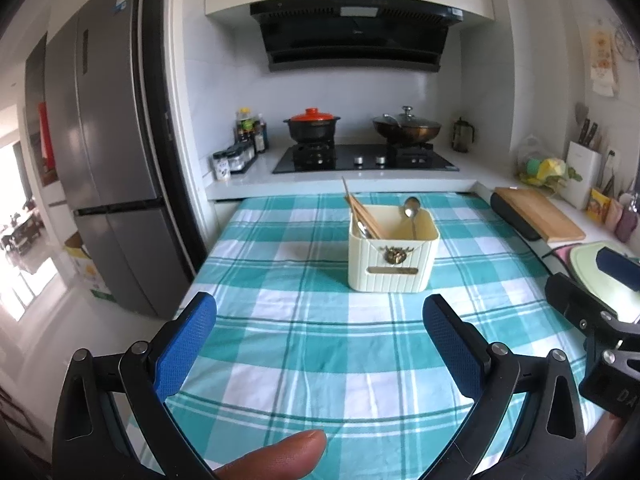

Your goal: Organize utensils

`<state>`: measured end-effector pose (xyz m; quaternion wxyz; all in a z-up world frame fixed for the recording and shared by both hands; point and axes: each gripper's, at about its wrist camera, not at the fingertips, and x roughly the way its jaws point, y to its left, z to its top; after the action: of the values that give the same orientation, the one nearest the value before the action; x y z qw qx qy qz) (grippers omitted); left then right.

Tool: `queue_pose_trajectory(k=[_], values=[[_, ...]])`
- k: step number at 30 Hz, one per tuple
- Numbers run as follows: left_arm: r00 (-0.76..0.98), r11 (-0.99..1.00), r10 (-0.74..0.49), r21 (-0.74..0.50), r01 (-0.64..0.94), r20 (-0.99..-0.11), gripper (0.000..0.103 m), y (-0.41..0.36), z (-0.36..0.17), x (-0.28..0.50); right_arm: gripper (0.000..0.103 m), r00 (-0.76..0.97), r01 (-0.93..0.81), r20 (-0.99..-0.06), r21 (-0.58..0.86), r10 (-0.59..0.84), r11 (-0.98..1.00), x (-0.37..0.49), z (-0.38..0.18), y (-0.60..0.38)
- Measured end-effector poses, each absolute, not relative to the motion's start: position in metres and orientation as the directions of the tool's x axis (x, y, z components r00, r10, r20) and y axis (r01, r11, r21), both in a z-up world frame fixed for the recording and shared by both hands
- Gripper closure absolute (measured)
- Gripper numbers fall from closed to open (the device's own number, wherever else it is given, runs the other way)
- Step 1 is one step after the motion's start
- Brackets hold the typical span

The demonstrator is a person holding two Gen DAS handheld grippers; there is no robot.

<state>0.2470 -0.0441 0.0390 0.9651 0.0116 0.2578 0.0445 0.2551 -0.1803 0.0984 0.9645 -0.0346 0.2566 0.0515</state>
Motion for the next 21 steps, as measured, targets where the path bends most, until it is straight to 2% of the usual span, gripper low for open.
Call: queue_pose_trajectory(k=[21], values=[[0.857, 0.996, 0.091, 0.050, -0.076, -0.507, 0.000, -0.0453, 0.0372, 0.2462, 0.016, 0.870, -0.099, -0.489, -0.067, 0.054, 0.993, 0.2508, 0.0963, -0.1792]])
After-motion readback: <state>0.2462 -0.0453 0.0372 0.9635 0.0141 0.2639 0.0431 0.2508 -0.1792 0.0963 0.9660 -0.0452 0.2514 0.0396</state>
